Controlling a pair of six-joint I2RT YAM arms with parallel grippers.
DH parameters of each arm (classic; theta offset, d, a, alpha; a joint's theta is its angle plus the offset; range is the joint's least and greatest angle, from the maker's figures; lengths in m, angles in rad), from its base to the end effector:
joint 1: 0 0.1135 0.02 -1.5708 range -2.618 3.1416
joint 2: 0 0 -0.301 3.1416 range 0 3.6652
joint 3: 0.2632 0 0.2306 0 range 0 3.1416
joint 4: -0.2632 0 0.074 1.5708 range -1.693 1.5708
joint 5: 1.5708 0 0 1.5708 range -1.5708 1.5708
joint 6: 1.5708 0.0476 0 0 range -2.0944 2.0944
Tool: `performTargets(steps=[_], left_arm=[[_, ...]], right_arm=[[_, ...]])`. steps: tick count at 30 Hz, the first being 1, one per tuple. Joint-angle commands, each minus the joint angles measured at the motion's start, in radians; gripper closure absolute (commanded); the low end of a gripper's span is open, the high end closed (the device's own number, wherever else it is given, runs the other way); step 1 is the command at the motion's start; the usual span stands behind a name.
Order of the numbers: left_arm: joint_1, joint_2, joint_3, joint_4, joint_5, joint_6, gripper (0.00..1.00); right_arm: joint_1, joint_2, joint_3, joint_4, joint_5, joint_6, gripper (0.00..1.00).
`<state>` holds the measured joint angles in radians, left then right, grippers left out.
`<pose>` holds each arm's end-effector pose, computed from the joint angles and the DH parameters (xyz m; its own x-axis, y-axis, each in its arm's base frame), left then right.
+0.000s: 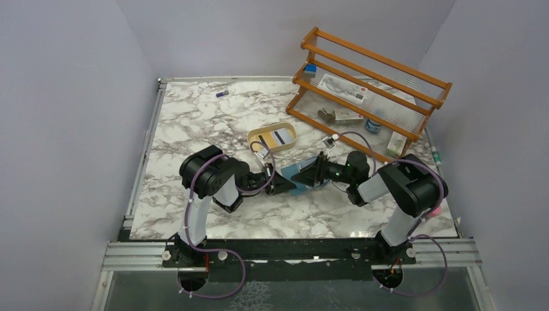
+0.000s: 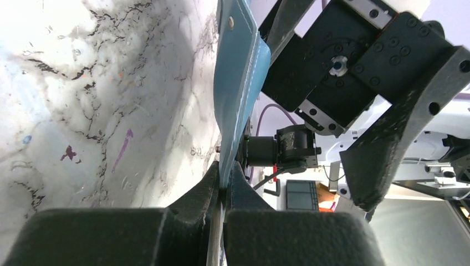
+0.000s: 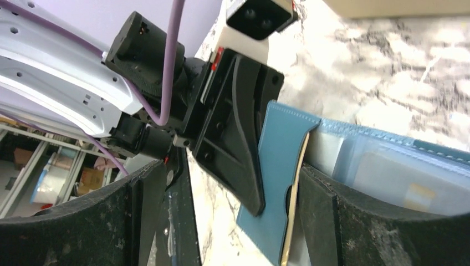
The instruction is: Take the credit cards out of the card holder
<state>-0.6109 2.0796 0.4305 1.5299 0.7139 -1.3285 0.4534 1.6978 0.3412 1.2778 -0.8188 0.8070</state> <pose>0.2428 -0.2081 0.1366 -0.9612 -0.2226 -0.1626 0.1372 0.1253 -0.9826 0.2277 0.1496 0.1989 -0.7377 0.1893 -0.6480 -0.6085 0.2291 0.7597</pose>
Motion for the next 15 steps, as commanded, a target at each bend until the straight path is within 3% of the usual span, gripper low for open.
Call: performTargets(steps=[1, 7, 15], left_arm=[[-0.043, 0.006, -0.005, 0.203, 0.11, -0.009, 1.0], [-0.027, -0.007, 0.013, 0.171, 0.121, 0.0, 1.0], [0.058, -0.037, 0.01, 0.145, 0.169, 0.013, 1.0]], right_arm=[[0.021, 0.074, 0.092, 0.317, -0.067, 0.053, 0.12], [0.023, 0.11, 0.067, 0.361, -0.099, 0.083, 0.12], [0.028, 0.024, -0.019, 0.217, -0.109, -0.004, 0.12]])
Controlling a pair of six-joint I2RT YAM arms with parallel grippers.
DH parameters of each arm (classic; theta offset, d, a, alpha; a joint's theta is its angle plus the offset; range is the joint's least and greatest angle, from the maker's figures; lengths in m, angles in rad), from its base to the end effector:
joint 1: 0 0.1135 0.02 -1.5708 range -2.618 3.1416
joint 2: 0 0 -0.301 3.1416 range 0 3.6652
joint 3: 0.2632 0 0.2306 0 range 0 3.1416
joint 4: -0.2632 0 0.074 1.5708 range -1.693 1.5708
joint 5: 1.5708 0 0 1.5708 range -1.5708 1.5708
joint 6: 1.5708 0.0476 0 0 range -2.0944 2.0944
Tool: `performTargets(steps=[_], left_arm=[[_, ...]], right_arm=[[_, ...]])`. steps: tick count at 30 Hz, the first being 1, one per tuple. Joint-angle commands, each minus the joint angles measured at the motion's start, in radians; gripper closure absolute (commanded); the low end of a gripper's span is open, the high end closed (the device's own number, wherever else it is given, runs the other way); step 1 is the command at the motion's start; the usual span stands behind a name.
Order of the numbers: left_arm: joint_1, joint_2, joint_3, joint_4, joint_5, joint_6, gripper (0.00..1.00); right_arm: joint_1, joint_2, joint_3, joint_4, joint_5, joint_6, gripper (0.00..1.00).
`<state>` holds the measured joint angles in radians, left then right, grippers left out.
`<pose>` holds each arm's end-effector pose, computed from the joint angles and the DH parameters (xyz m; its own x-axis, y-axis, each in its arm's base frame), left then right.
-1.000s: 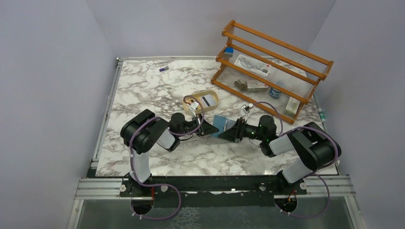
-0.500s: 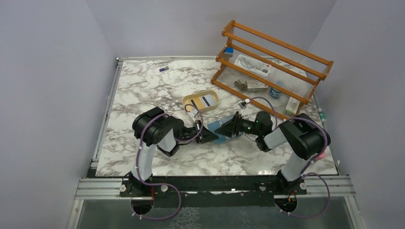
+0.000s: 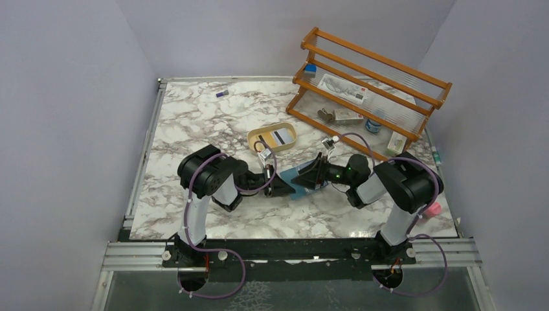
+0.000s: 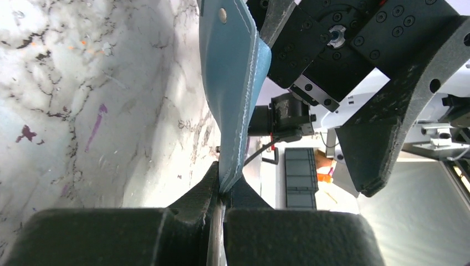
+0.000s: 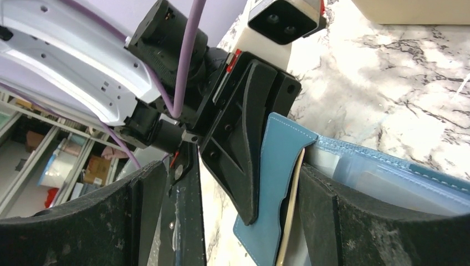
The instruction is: Take the credit cards out of the card holder
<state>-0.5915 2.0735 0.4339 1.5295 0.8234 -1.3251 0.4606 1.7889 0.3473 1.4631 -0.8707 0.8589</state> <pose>0.2422 -0.2048 0.1393 -0.9768 -0.1381 -0.1636 0.1509 0.0978 -0.9837 0.2328 0.1562 0.1965 -0.7228 0.1859 -0.6656 -0.6491 0.1478 0.7462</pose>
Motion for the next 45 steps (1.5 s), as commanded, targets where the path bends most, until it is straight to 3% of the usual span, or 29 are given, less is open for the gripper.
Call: performTargets(steps=[1, 9, 18, 26, 39, 45], left_arm=[[0.046, -0.034, 0.01, 0.136, 0.066, 0.014, 1.0], [0.056, -0.077, 0.084, 0.0, 0.114, 0.062, 1.0], [0.063, -0.084, 0.109, -0.032, 0.15, 0.097, 1.0], [0.101, -0.112, 0.111, -0.041, 0.227, 0.153, 1.0], [0.108, -0.126, 0.079, -0.04, 0.295, 0.292, 1.0], [0.109, -0.106, 0.064, -0.043, 0.302, 0.349, 1.0]], right_arm=[[0.026, -0.078, -0.029, 0.004, -0.056, -0.071, 0.12], [0.16, -0.16, 0.038, -0.377, 0.071, -0.286, 0.12], [0.171, -0.057, 0.014, -0.214, 0.032, -0.189, 0.12], [0.17, -0.077, -0.035, -0.148, 0.013, -0.143, 0.12], [0.167, -0.163, -0.042, -0.178, -0.049, -0.065, 0.14], [0.16, -0.242, -0.024, -0.277, -0.067, -0.029, 0.15]])
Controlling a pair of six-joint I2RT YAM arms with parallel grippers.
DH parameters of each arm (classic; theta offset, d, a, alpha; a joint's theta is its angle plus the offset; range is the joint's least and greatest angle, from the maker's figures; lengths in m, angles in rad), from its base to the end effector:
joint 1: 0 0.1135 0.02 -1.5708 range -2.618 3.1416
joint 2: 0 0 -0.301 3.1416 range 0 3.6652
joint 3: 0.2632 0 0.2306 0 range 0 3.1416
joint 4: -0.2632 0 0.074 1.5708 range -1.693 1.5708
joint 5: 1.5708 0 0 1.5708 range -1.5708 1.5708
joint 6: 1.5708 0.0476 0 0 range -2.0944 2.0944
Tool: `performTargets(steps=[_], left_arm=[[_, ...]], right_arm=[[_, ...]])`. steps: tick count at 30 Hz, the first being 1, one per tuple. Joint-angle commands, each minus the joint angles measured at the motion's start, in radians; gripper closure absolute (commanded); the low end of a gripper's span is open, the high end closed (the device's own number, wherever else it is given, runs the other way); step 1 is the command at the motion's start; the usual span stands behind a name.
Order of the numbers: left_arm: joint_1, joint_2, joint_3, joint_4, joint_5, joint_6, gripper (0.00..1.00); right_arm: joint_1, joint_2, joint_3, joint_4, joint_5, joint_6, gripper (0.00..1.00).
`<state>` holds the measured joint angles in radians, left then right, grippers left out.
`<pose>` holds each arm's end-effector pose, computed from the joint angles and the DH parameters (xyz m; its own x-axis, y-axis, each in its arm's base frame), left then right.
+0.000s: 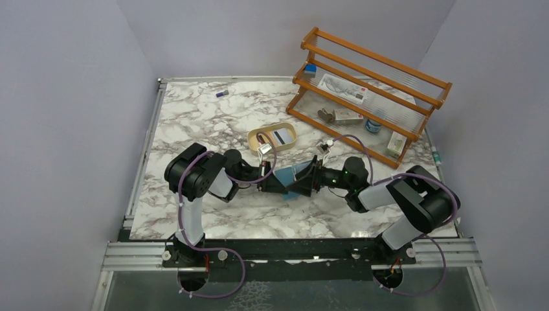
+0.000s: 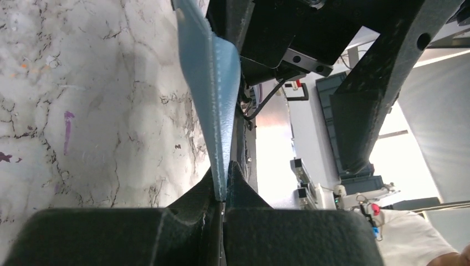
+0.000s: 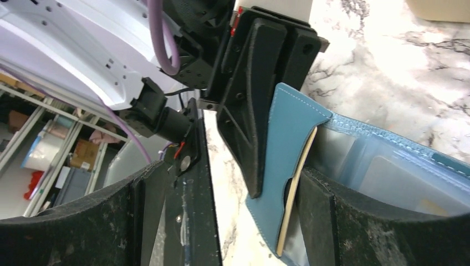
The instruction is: Take the credit cards out of the card holder
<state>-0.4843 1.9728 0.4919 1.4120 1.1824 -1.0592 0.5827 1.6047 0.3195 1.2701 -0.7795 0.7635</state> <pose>0.2532 -0.1830 0.1678 -0.8961 0.0983 -0.4329 0.4332 -0.0184 -0.9011 0.1973 0.1701 0.2160 -0.6855 0.1372 -0.7150 -0.6980 0.1554 0.6990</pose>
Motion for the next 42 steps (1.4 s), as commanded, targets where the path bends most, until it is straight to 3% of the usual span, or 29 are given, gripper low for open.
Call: performTargets(steps=[1, 24, 28, 32, 34, 36, 42], left_arm=[[0.003, -0.004, 0.003, 0.074, -0.059, 0.091, 1.0], [0.003, 0.02, 0.104, 0.066, -0.035, 0.041, 1.0], [0.003, 0.044, 0.126, 0.064, -0.039, 0.024, 0.95], [0.003, 0.061, 0.137, 0.07, -0.04, 0.007, 0.74], [0.003, 0.061, 0.134, 0.073, -0.046, 0.005, 0.48], [0.004, 0.06, 0.129, 0.078, -0.052, 0.004, 0.34], [0.016, 0.082, 0.111, 0.156, -0.055, -0.05, 0.23]], right_arm=[[0.037, -0.074, 0.004, -0.096, -0.16, 0.072, 0.15], [0.089, 0.05, -0.003, -0.054, -0.161, 0.072, 0.16], [0.109, 0.073, 0.015, -0.035, -0.157, 0.083, 0.16], [0.117, 0.101, 0.03, -0.017, -0.153, 0.093, 0.16], [0.118, 0.11, 0.032, -0.015, -0.149, 0.094, 0.16], [0.118, 0.114, 0.027, -0.014, -0.144, 0.094, 0.16], [0.117, 0.123, 0.0, 0.005, -0.114, 0.099, 0.17]])
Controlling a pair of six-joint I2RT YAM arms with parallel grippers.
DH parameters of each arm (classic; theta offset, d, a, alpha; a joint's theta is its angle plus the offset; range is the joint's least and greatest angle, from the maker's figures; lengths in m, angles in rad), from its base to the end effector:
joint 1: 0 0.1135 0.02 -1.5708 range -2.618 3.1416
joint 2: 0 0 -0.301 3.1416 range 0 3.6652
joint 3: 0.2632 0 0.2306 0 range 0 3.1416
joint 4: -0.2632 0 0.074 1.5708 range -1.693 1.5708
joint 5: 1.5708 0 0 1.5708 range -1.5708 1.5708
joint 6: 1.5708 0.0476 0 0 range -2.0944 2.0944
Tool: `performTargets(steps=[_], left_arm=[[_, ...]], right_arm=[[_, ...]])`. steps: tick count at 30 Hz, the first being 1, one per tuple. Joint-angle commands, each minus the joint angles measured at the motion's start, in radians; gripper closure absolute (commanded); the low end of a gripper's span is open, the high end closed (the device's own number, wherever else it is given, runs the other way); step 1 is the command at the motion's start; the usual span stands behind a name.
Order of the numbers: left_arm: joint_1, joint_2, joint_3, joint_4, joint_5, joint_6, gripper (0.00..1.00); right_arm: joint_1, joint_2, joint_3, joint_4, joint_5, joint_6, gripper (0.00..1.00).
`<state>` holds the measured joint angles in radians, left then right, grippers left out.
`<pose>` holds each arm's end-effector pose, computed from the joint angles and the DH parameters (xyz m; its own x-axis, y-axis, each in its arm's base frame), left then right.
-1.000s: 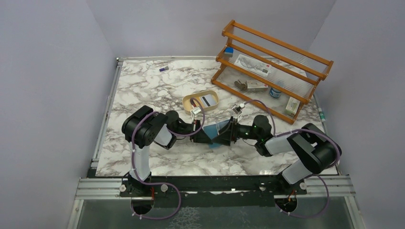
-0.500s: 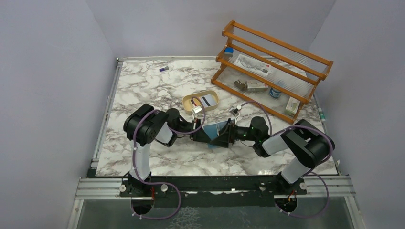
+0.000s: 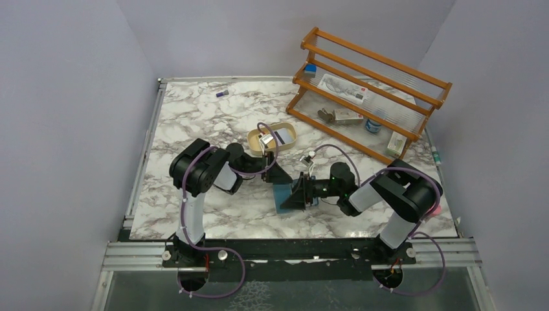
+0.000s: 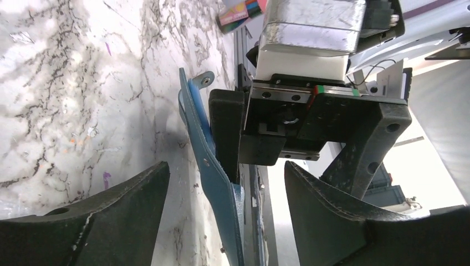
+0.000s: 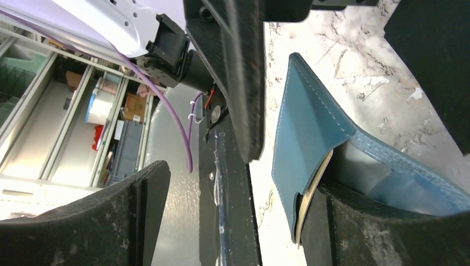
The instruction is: Take the credit cards out of the card holder
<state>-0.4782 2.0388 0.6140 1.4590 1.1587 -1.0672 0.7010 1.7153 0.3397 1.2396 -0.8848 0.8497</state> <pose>0.2823 -0.1954 0.1738 -0.8589 0.0501 -0.5097 0.5079 -0.0456 -0.8602 0.1815 0.2014 0.1904 -0.8153 -0.0655 -0.5753 -0.5787 0.0588 0.8134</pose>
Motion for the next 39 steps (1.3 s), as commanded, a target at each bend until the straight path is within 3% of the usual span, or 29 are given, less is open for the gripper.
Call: performTargets(steps=[1, 4, 6, 14, 19, 23, 27, 39], left_arm=[[0.011, 0.027, -0.016, 0.143, -0.031, -0.064, 0.22], [0.015, 0.059, -0.035, 0.266, -0.029, -0.144, 0.21], [0.02, 0.076, -0.051, 0.325, -0.03, -0.179, 0.15], [0.043, -0.007, -0.137, 0.256, -0.083, -0.076, 0.18], [0.071, -0.095, -0.173, 0.234, -0.126, -0.032, 0.28], [0.076, -0.1, -0.177, 0.257, -0.149, -0.032, 0.45], [0.075, -0.081, -0.174, 0.325, -0.164, -0.067, 0.53], [0.065, -0.082, -0.151, 0.32, -0.16, -0.066, 0.7]], right_arm=[[-0.001, 0.015, -0.026, 0.04, 0.001, 0.015, 0.17], [-0.002, 0.012, -0.036, 0.04, 0.035, 0.014, 0.18], [-0.003, 0.007, -0.04, 0.04, 0.051, 0.014, 0.18], [-0.058, -0.051, -0.053, 0.012, 0.065, 0.004, 0.18], [-0.09, -0.082, -0.049, -0.015, 0.046, -0.005, 0.18], [-0.092, -0.075, -0.034, -0.013, 0.019, -0.006, 0.18], [-0.09, -0.059, -0.031, 0.007, 0.013, 0.003, 0.18], [-0.091, -0.045, -0.018, 0.014, 0.004, 0.006, 0.18]])
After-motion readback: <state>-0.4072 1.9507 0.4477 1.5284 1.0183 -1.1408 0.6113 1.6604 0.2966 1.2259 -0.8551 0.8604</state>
